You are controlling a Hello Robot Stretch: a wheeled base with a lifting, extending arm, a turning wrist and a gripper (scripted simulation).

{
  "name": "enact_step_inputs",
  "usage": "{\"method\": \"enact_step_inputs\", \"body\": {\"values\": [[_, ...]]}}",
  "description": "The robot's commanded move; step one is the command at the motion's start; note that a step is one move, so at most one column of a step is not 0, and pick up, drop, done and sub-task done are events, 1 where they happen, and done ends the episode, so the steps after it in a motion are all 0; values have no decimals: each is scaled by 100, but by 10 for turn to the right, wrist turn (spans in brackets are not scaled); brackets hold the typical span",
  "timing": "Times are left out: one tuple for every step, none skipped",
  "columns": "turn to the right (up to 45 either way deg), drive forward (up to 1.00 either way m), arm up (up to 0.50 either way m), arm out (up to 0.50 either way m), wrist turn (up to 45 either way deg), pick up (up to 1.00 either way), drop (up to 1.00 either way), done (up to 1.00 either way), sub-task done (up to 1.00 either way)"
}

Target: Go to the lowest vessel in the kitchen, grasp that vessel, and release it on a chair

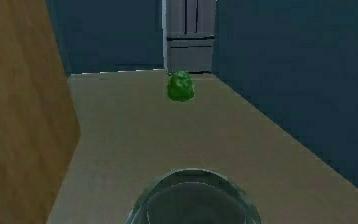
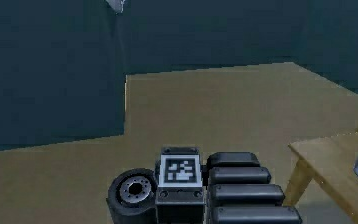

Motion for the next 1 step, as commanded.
{"method": "enact_step_inputs", "body": {"values": [[0,20,0,0,0,0,0,0,0]]}}
